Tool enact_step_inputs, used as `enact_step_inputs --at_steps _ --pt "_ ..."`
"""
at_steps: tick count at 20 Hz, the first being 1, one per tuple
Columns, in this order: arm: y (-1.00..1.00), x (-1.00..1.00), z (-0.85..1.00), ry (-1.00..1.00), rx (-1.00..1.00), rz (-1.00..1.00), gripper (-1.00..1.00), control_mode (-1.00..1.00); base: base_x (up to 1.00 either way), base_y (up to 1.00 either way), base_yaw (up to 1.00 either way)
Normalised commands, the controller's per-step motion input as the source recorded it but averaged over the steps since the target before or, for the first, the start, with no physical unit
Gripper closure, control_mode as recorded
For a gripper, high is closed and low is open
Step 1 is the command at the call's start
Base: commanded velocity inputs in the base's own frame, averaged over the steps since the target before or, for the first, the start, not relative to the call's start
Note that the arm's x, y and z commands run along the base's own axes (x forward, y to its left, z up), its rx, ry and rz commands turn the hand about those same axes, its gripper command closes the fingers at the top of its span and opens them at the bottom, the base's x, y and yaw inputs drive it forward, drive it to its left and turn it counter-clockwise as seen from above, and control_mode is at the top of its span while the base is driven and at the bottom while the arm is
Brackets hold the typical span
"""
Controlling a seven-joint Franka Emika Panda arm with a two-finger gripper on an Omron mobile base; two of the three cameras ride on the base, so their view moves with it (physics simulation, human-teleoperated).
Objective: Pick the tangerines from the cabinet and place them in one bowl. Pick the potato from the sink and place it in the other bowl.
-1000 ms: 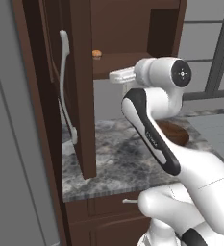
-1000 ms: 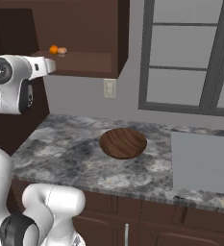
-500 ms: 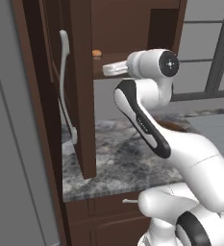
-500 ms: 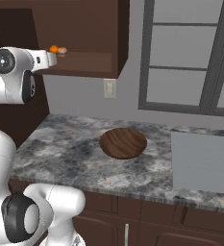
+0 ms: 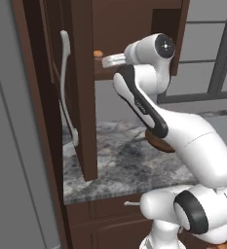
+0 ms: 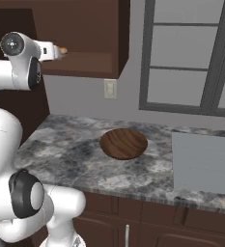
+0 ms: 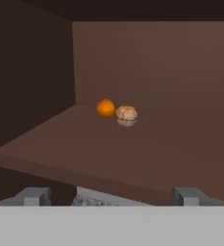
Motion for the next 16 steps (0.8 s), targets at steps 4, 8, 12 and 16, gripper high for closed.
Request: enact_step_inputs --at_steps 4,8,12,16 --pt "-0.01 0.46 0.0 0.05 0.0 0.0 -1.0 -1.0 0.0 0.0 0.0" --pt "-0.02 0.44 -0.03 0.0 0.0 0.0 -1.0 -1.0 0.0 0.0 0.0" --pt "0.0 0.37 -0.17 0.0 0.0 0.0 -1.0 -1.0 0.0 0.0 0.0" --pt "0.0 0.36 -0.17 0.0 0.0 0.0 -1.0 -1.0 0.0 0.0 0.0"
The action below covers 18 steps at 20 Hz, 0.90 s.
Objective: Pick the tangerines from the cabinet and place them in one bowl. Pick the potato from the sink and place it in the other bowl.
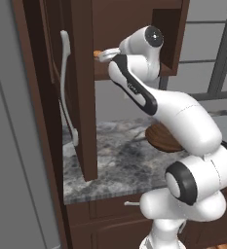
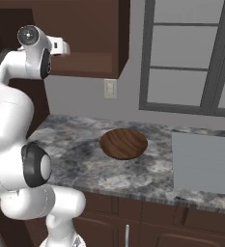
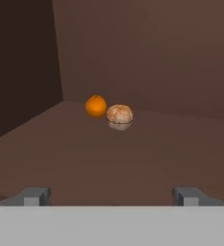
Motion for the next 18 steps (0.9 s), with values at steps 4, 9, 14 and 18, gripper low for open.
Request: enact_step_inputs --at_steps 4,9,14,18 --pt "0.0 0.37 -0.09 0.0 0.0 0.0 -1.0 -1.0 0.0 0.0 0.0" --pt "0.01 0.4 0.0 0.01 0.0 0.0 -1.0 -1.0 0.0 0.0 0.0" --pt "0.05 0.31 0.0 0.01 0.0 0.0 -1.0 -1.0 0.0 0.0 0.0" --pt "0.11 0.27 0.0 0.0 0.0 0.0 -1.0 -1.0 0.0 0.0 0.0"
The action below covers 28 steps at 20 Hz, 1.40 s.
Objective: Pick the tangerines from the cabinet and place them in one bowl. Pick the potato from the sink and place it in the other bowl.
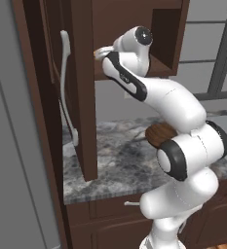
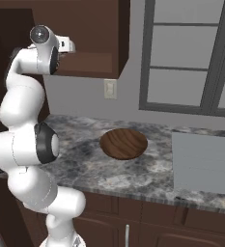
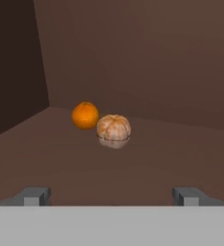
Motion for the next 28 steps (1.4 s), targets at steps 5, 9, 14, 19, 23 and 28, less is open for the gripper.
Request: enact_step_inputs --at_steps 5,9,14,19,23,28 --pt "0.13 0.24 -0.03 0.0 0.0 0.0 -1.0 -1.0 0.0 0.0 0.0" --pt "0.1 0.24 -0.06 0.0 0.0 0.0 -1.0 -1.0 0.0 0.0 0.0" --pt "0.06 0.26 -0.07 0.0 0.0 0.0 -1.0 -1.0 0.0 0.0 0.0" --pt "0.0 0.23 -0.03 0.0 0.0 0.0 -1.0 -1.0 0.0 0.0 0.0" --pt "0.0 0.28 0.0 0.0 0.0 0.0 -1.0 -1.0 0.0 0.0 0.0" --pt "0.03 0.21 -0.08 0.01 0.0 0.0 -1.0 -1.0 0.0 0.0 0.0"
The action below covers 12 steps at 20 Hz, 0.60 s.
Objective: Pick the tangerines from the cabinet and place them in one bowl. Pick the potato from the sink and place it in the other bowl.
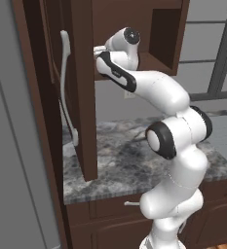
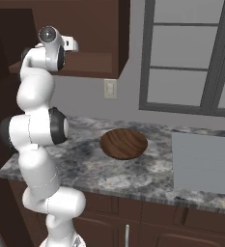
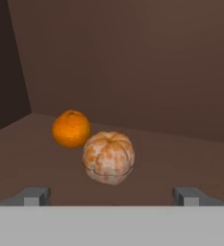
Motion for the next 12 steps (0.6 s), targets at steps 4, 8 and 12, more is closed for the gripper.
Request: enact_step_inputs --at_steps 4,8,12 --pt "0.08 0.13 -0.11 0.04 0.0 0.0 -1.0 -1.0 0.0 0.0 0.0" --pt "0.08 0.12 -0.08 0.04 0.0 0.0 -1.0 -1.0 0.0 0.0 0.0" --pt "0.09 0.2 -0.03 0.04 0.0 0.0 -1.0 -1.0 0.0 0.0 0.0"
